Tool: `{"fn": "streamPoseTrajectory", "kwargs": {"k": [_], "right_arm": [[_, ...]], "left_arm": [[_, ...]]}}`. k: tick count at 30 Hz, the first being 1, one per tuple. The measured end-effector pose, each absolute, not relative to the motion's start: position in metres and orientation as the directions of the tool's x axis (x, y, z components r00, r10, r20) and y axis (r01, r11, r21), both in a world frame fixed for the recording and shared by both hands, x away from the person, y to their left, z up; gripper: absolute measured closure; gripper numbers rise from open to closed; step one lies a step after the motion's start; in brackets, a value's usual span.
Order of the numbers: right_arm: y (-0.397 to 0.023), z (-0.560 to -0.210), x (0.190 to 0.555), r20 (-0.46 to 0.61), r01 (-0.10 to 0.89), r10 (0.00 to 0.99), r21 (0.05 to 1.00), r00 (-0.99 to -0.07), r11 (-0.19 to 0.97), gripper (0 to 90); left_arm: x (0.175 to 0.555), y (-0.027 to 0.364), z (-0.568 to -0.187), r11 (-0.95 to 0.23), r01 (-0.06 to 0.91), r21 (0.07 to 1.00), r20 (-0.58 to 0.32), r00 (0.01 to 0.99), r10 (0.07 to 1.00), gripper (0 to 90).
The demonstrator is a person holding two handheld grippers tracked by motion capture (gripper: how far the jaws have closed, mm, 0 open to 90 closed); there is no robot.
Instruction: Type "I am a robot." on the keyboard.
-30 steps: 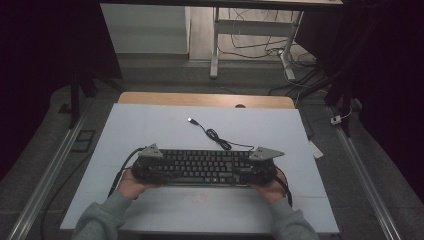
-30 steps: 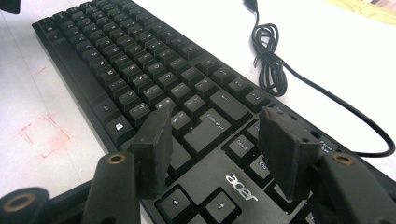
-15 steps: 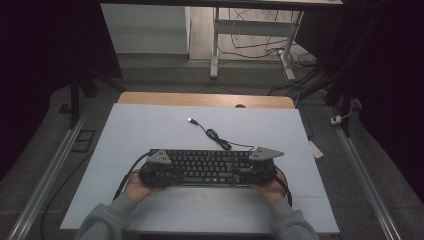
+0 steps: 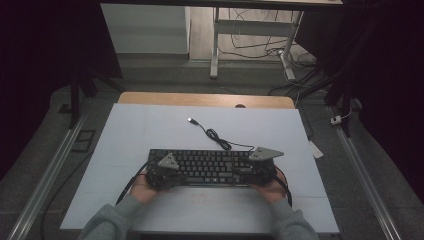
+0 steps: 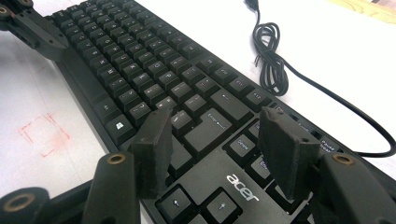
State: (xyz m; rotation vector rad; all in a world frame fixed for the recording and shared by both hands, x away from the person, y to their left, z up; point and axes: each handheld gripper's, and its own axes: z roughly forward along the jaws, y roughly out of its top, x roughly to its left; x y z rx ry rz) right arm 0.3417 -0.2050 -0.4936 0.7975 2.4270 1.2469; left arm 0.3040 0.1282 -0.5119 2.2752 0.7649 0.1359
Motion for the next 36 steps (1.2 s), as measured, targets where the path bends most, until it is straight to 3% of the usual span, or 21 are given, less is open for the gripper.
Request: {"fn": "streamPoseTrajectory", "kwargs": {"k": [19,28,31,36], "right_arm": [[-0.205,-0.493,0.342,-0.014,0.338,0.596,0.813,-0.803,0.474,45.5],[-0.206,-0.493,0.342,-0.012,0.338,0.597,0.815,-0.802,0.471,45.6],[-0.206,-0.493,0.342,-0.013,0.338,0.597,0.815,-0.802,0.471,45.5],[-0.206,-0.493,0.342,-0.014,0.338,0.598,0.814,-0.801,0.472,45.6]], "left_arm": [[0.308,0.127,-0.519,-0.568,0.497,0.656,-0.106,0.806,0.582,89.0],[0.304,0.146,-0.501,-0.484,0.485,0.728,-0.123,0.787,0.605,88.5],[0.304,0.153,-0.498,-0.465,0.488,0.739,-0.134,0.782,0.609,83.3],[0.305,0.162,-0.495,-0.426,0.505,0.751,-0.142,0.754,0.642,64.3]]}}
